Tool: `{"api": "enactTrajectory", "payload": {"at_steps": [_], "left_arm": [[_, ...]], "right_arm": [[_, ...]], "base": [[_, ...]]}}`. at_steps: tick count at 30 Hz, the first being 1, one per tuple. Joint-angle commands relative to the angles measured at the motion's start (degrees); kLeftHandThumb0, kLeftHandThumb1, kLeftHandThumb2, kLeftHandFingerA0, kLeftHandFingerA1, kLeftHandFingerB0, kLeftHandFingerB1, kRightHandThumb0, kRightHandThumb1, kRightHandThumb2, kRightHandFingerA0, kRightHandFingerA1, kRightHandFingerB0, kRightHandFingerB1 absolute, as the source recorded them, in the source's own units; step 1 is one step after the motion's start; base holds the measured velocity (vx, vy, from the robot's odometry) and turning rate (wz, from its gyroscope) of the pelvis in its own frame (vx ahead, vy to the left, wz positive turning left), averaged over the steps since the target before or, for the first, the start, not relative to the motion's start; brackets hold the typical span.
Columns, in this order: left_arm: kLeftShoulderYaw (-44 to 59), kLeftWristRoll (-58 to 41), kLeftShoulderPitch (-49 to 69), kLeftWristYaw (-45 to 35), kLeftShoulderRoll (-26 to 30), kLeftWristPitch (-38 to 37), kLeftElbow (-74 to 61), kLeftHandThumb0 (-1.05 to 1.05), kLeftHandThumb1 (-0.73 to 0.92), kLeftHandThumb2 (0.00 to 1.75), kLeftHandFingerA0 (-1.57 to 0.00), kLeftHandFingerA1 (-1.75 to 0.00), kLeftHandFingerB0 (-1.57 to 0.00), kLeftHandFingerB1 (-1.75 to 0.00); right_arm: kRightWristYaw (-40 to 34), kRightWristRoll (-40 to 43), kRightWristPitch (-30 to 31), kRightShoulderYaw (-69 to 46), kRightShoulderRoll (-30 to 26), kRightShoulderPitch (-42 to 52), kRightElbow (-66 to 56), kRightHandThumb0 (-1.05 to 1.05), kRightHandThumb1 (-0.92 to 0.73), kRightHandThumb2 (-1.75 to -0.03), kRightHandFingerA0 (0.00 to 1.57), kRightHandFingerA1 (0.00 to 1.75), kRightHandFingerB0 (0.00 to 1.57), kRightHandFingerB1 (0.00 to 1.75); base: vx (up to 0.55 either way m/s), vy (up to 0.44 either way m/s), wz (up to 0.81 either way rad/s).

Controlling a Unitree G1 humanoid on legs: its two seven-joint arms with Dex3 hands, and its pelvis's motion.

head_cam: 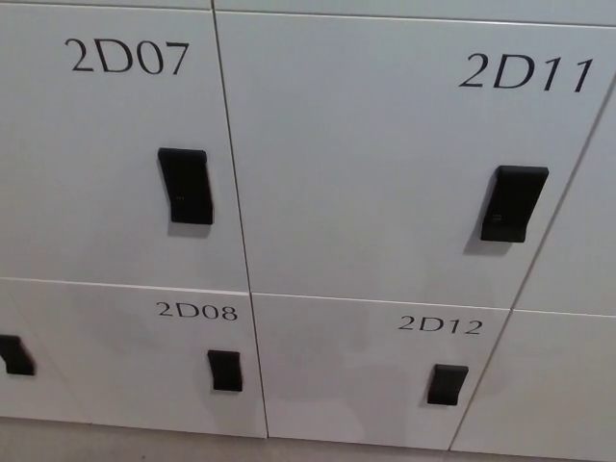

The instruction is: The robot uses its left hand to push the door of an open cabinet towards the right and closes it

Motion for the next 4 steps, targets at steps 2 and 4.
{"api": "enactTrajectory", "payload": {"at_steps": [2, 4], "left_arm": [[14.7, -14.4, 0.9, -1.4, -0.5, -8.0, 12.2, -0.57, 0.81, 0.65, -0.51, -0.37, -0.39, -0.33], [15.7, -14.6, 0.0, -1.7, -0.9, -8.0, 12.9, -0.57, 0.81, 0.65, -0.51, -0.37, -0.39, -0.33]], "right_arm": [[0.0, 0.4, -0.7, -0.9, -1.6, -2.8, -0.1, -0.44, -0.78, -0.64, 0.53, 0.4, 0.49, 0.38], [0.0, 0.5, -0.6, -1.0, -1.8, -3.1, -0.1, -0.44, -0.78, -0.64, 0.53, 0.4, 0.49, 0.38]], "base": [[0.0, 0.0, 0.0], [0.0, 0.0, 0.0]]}}
